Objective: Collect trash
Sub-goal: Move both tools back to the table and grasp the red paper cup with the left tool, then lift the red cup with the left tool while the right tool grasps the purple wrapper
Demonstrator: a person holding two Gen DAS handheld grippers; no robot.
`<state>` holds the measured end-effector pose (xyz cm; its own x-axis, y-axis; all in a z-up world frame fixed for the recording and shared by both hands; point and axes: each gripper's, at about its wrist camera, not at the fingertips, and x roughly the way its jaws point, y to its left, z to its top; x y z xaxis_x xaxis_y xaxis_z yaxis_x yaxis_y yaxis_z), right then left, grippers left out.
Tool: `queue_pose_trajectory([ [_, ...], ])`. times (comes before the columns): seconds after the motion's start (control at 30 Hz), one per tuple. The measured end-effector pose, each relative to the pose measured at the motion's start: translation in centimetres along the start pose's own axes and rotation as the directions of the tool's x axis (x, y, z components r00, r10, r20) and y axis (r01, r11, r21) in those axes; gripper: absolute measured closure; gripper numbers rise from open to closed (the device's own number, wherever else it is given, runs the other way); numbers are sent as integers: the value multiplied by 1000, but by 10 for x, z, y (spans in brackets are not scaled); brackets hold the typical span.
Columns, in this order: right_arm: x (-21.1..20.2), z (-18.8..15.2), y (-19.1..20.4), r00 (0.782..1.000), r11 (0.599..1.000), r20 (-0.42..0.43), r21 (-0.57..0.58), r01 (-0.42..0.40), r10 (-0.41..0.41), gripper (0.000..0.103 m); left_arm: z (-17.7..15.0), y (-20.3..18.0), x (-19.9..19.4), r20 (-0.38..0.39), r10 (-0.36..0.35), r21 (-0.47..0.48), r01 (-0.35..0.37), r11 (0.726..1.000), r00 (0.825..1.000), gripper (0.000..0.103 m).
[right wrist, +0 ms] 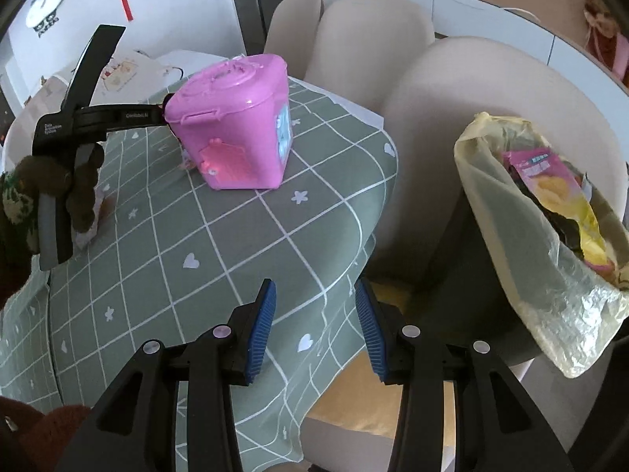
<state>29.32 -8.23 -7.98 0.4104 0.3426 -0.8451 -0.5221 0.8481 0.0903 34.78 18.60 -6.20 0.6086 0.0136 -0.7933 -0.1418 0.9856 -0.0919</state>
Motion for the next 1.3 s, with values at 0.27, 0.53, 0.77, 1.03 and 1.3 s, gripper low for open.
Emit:
queue_pose_trajectory([
  [0.27,-4,1,14,999,998,-13,-38,-50,50,63,-34,6,-62,43,6,-71,-3,997,999,100],
  [0.53,-1,2,56,993,980,-39,-161,-115,110,63,-106,23,-129,72,-8,-162,20,987,997,100],
  [0.77,13,14,102,990,960,-49,-239,-143,135,63,-183,47,-179,48,31,-210,-20,978,998,100],
  [1.03,42,39,164,967,925,-58,-284,-254,248,63,-230,81,-207,18,28,-279,-22,960,999,72],
  [1.3,90,67,221,964,919,-107,-292,-263,242,62,-235,88,-229,10,-43,-213,44,976,999,65],
])
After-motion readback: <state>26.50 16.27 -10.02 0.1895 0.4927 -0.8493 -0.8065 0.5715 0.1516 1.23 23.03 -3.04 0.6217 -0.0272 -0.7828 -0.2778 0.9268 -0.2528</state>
